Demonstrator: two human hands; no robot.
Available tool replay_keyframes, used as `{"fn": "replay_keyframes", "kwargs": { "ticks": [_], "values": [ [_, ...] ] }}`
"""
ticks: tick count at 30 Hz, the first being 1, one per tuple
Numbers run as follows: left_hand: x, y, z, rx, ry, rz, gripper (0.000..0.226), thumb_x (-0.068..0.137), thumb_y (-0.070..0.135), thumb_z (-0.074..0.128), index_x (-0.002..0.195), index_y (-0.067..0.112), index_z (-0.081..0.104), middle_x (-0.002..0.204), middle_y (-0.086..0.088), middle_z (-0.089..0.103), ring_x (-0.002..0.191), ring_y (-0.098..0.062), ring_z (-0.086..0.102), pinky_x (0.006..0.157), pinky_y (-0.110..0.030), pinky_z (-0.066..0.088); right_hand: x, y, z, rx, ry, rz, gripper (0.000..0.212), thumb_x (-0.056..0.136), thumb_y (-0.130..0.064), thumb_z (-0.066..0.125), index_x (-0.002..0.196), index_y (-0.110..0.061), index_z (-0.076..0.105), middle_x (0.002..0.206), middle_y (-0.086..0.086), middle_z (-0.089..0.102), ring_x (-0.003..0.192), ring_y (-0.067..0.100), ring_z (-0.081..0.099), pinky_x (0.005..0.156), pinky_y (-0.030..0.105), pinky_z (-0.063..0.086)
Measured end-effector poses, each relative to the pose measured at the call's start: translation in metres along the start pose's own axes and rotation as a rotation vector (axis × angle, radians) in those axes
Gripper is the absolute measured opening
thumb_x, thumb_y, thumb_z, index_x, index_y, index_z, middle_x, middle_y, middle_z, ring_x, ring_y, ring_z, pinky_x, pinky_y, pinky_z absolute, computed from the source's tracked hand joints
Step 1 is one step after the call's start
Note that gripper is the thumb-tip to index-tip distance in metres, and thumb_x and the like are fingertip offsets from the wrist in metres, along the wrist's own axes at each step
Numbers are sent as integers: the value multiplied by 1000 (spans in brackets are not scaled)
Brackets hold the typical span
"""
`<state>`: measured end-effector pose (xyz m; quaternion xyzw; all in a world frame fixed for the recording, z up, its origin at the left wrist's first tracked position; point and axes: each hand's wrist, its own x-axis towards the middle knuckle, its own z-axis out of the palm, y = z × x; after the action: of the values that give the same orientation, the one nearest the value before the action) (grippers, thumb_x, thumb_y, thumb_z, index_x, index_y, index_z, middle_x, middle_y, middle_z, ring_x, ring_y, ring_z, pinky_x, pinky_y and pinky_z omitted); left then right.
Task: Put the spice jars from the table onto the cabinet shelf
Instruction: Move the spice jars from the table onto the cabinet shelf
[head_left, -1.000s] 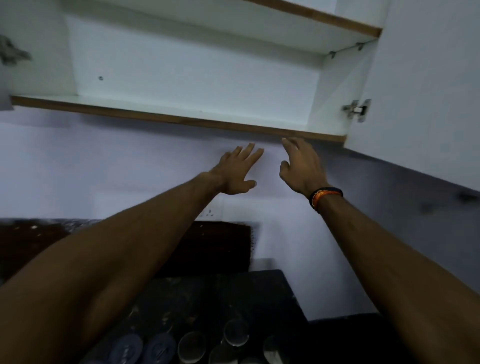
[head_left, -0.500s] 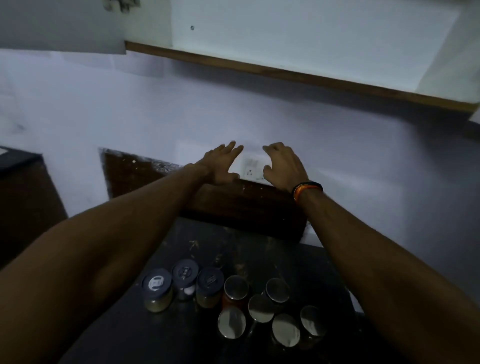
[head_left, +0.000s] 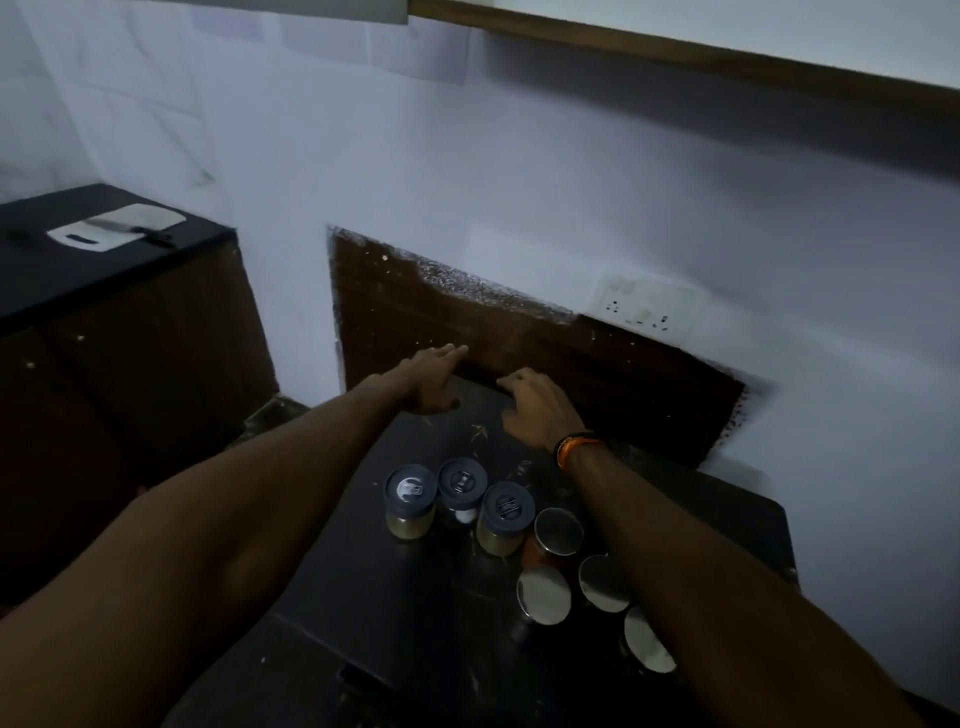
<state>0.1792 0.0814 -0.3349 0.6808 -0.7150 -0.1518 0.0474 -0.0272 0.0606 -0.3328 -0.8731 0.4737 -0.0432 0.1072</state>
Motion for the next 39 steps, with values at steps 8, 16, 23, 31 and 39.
{"fn": "replay_keyframes", "kwargs": {
  "ticks": [8, 16, 23, 31, 39],
  "values": [
    [-38, -63, 65, -76, -122, -114, 94, 89, 36, 68, 159, 14, 9, 166, -14, 13, 152, -33, 16, 122, -42, 17, 7, -45, 82, 53, -175, -18, 53, 92, -13, 54, 145, -9, 47, 144, 14, 47, 133, 32, 43, 112, 40, 35],
    [-59, -93, 104, -149, -219, -163, 95, 89, 35, 69, 159, 12, 10, 165, -13, 15, 151, -32, 18, 123, -45, 19, 8, -77, 136, 26, -257, 7, 59, 87, -23, 59, 145, -15, 47, 139, 11, 52, 127, 30, 48, 103, 41, 44],
    [-59, -115, 116, -186, -243, -198, 93, 88, 30, 70, 159, 12, 12, 165, -12, 17, 150, -31, 22, 122, -41, 21, 17, -91, 173, -95, -246, -1, 92, 80, -59, 66, 152, -15, 30, 148, 13, 42, 141, 31, 30, 110, 44, 33],
    [-58, -133, 127, -261, -296, -247, 91, 89, 25, 69, 159, 14, 11, 165, -11, 18, 150, -30, 22, 121, -44, 23, 29, -97, 201, -200, -228, 69, 101, 75, -71, 61, 153, -16, 28, 148, 17, 42, 144, 37, 24, 115, 49, 27],
    [-58, -153, 133, -489, -189, -340, 78, 94, 34, 64, 157, 14, 23, 158, -13, 34, 143, -27, 37, 116, -42, 32, 39, -98, 192, -58, -189, 46, 90, 68, -60, 72, 142, -19, 43, 130, 10, 50, 122, 30, 43, 101, 41, 42]
  ]
}}
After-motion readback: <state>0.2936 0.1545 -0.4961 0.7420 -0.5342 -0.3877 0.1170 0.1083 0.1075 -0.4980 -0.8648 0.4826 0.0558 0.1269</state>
